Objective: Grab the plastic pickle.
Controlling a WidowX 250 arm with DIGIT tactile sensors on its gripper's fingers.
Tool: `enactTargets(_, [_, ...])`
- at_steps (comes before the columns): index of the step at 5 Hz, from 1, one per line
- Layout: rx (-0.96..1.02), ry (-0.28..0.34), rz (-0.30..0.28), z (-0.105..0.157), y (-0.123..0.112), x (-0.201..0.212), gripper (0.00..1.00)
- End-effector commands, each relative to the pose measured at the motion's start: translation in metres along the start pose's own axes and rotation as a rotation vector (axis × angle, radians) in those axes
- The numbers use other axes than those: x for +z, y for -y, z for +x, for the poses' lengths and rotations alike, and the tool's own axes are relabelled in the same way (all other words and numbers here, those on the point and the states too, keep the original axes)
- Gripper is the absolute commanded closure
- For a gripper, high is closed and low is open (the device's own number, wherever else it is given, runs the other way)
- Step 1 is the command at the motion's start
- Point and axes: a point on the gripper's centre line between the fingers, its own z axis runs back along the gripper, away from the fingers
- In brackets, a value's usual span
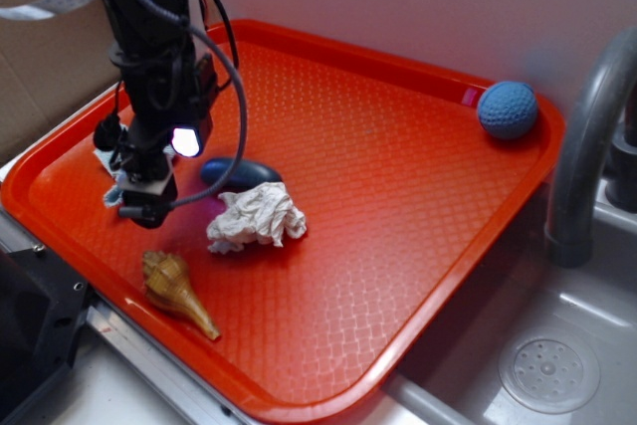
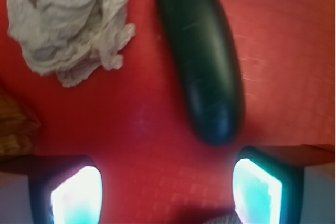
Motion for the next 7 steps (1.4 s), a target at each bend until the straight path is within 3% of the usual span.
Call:
enactTargets(1, [0.006, -0.098, -0.007, -0.001, -0.017, -0.036, 0.00])
enactTargets(2, [0.091, -0.079, -0.028, -0.002, -0.020, -0.042, 1.00])
enactTargets(4, [0.137, -0.077, -0.032, -0.007, -0.029, -0.037, 1.00])
enactTargets(5, [0.221, -0.039, -0.022, -0.018, -0.034, -0.021, 1.00])
enactTargets(6, [0.444, 0.110, -0.066, -0.043, -0.052, 0.021, 1.00])
enactTargets(7, [0.621, 0.200, -0.051, -0.065, -0.066, 0.063, 1.00])
